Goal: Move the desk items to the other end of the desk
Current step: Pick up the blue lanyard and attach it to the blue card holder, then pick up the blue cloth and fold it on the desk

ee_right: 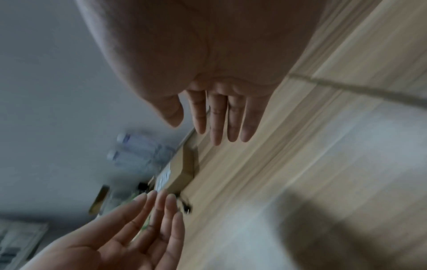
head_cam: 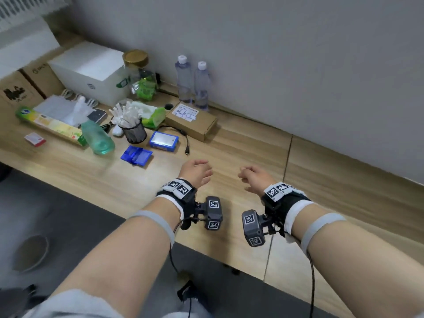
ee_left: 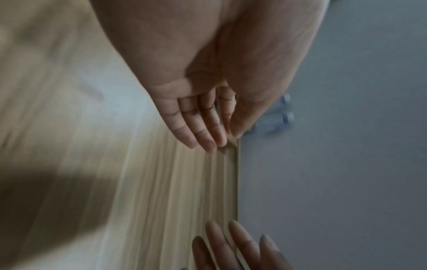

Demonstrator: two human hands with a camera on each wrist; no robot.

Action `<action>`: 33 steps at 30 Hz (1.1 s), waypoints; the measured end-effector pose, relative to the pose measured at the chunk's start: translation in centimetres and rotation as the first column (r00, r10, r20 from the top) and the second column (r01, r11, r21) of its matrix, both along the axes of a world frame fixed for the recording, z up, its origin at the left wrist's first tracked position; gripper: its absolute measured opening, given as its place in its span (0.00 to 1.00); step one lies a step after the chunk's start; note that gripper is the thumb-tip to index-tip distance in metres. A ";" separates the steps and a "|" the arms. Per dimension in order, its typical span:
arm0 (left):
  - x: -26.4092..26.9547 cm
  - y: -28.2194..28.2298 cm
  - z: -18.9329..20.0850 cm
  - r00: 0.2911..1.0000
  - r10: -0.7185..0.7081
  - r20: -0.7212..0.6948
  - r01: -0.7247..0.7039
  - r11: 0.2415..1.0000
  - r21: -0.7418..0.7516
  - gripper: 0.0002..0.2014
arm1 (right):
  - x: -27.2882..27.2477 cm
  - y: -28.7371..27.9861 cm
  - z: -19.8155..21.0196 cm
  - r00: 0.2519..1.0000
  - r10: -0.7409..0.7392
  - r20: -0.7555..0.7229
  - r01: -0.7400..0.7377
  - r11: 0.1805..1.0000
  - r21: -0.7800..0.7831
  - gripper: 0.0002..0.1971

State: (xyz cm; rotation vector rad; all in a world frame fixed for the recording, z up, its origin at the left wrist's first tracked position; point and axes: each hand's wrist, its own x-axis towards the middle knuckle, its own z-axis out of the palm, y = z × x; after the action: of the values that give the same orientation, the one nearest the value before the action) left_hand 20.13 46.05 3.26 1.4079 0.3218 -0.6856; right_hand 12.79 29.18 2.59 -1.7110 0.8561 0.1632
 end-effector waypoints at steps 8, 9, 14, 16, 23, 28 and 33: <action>-18.8 -22.4 4.1 0.871 -0.468 0.149 0.474 0.881 -0.001 0.05 | -24.3 -18.9 4.5 0.939 -0.323 0.118 0.326 0.946 0.000 0.07; -21.9 -25.4 4.5 0.837 -0.522 0.165 0.530 0.848 -0.009 0.05 | -28.0 -21.1 4.9 0.916 -0.380 0.130 0.383 0.924 -0.004 0.06; -37.4 -37.9 6.3 0.643 -0.745 0.179 0.762 0.645 -0.050 0.04 | -46.4 -29.5 6.5 0.759 -0.635 0.143 0.644 0.765 -0.025 0.09; -42.8 -41.8 6.7 0.557 -0.812 0.174 0.828 0.559 -0.046 0.04 | -53.1 -31.8 7.0 0.688 -0.711 0.145 0.721 0.692 -0.033 0.11; -57.5 -52.3 6.5 0.286 -0.946 0.155 0.957 0.290 0.008 0.04 | -70.5 -36.6 6.1 0.477 -0.868 0.136 0.878 0.479 -0.026 0.07; -66.3 -59.8 4.3 0.148 -0.982 0.114 0.988 0.151 0.017 0.03 | -79.3 -39.9 4.6 0.366 -0.927 0.089 0.930 0.359 -0.080 0.07; -73.9 -68.6 2.4 0.083 -0.994 0.065 0.996 0.080 -0.038 0.02 | -86.6 -47.2 3.8 0.306 -0.952 0.030 0.944 0.299 -0.135 0.07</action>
State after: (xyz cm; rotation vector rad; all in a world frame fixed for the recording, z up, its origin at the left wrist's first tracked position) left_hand -53.73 -22.58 5.65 1.4136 -0.8906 -1.8222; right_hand -73.85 -18.01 6.39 -1.0097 1.8433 -0.7037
